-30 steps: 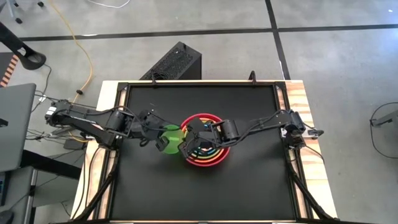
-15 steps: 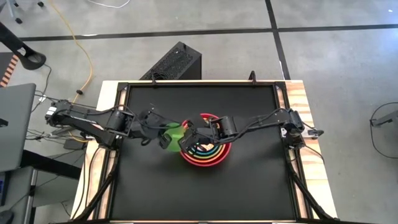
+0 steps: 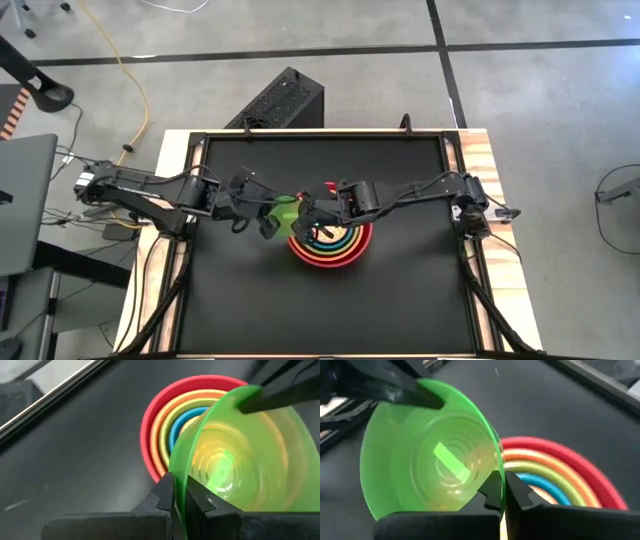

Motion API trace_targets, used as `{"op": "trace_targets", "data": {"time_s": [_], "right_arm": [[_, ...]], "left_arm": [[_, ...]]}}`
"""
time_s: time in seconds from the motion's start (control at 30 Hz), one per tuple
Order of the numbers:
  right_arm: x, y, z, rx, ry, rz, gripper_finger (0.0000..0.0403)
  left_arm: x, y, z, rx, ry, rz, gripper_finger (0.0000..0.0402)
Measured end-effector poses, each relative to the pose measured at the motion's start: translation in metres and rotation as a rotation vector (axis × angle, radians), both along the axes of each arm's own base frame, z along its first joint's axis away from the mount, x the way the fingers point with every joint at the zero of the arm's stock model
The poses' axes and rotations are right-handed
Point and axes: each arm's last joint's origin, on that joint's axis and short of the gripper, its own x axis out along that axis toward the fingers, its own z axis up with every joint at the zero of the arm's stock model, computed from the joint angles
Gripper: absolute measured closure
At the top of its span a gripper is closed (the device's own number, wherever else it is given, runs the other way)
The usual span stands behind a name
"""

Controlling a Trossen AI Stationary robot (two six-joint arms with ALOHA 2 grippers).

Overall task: Nest bowls inside each other
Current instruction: Stack the green bowl on top of the yellow bowl

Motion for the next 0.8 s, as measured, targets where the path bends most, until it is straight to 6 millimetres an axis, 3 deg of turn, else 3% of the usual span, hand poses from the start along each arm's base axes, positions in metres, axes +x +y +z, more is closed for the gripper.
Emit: {"op": "trace_targets", "data": {"time_s": [0.13,0.27,0.4,0.6,0.8], "right_arm": [[-0.008,-0.003,-0.003,0.023,0.089,-0.001,0.0398],[-0.018,-0.004,-0.011,0.022,0.243,0.063,0.0400],[-0.019,-0.006,-0.015,0.021,0.270,0.066,0.0401],[-0.020,-0.023,-0.027,-0.006,0.343,0.038,0.0402],[-0.014,-0.041,-0.049,0.068,0.381,0.122,0.0402]], "left_arm": [[0.002,-0.001,0.002,0.016,-0.013,-0.043,0.0385],[-0.001,-0.002,0.008,0.025,-0.032,-0.100,0.0339],[-0.012,0.000,0.022,0.009,-0.111,-0.120,0.0293],[-0.071,0.009,0.049,0.071,-0.251,-0.065,0.0268],[-0.134,0.021,0.038,0.005,-0.441,0.040,0.0271]]}}
